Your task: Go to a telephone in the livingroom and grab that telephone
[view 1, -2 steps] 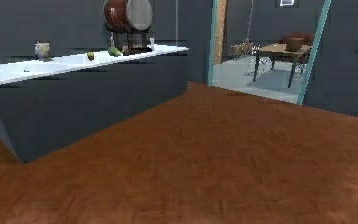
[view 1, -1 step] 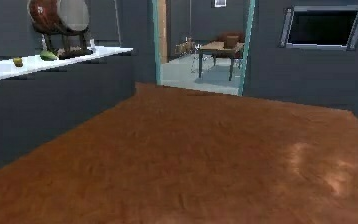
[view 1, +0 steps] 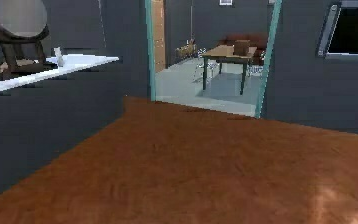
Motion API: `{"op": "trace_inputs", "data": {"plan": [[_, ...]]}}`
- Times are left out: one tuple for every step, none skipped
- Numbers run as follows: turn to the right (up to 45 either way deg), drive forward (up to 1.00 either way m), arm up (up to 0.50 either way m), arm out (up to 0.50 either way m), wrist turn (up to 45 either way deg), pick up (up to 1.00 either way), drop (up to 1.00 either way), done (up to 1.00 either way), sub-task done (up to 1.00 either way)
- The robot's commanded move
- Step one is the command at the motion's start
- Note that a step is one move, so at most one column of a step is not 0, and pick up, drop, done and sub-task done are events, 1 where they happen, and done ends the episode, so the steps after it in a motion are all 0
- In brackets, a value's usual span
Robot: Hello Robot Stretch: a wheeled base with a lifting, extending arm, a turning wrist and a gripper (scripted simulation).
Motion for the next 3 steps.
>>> {"op": "trace_inputs", "data": {"plan": [[0.0, 1.00, 0.00, 0.00, 0.0, 0.00, 0.00, 0.00, 0.00], [0.0, 1.00, 0.00, 0.00, 0.0, 0.00, 0.00, 0.00, 0.00], [3.0, 0.00, 0.00, 0.00, 0.0, 0.00, 0.00, 0.00, 0.00]]}}
